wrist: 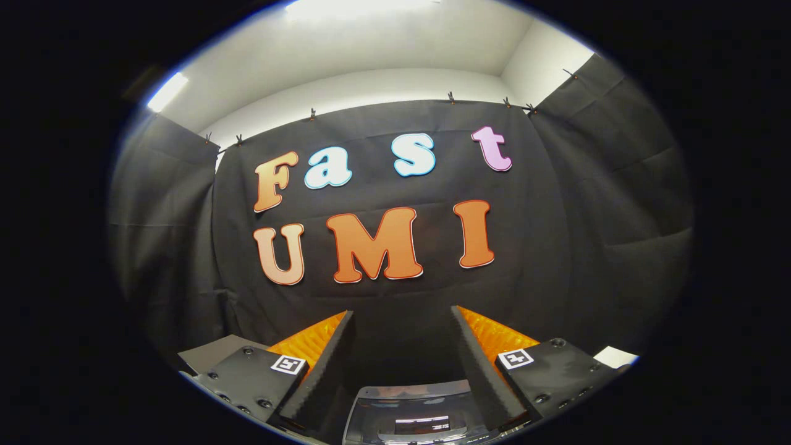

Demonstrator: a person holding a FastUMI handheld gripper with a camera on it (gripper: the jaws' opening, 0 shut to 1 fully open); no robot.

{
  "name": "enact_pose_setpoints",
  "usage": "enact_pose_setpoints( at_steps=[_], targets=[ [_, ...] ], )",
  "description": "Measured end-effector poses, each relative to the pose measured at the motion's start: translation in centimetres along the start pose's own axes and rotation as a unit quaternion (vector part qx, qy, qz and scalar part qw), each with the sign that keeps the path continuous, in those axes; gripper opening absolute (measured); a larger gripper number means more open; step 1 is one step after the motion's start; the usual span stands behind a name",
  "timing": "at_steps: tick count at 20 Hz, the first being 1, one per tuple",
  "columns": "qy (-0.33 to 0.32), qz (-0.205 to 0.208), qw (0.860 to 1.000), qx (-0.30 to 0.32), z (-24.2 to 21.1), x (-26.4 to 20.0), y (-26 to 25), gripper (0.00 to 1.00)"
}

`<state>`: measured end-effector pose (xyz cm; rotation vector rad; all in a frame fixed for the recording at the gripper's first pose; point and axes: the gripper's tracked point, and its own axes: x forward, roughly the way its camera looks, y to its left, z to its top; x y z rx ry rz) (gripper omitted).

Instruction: Put the clothes into the washing machine and then close the washing machine lid.

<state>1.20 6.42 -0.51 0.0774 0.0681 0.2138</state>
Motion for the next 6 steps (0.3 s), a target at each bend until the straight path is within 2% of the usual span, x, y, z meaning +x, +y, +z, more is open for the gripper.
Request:
enact_pose_setpoints(
  at_steps=[6],
  targets=[
    [0.004, -0.004, 1.0, 0.003, -0.58, 0.14, -0.31, 0.97]
  ],
)
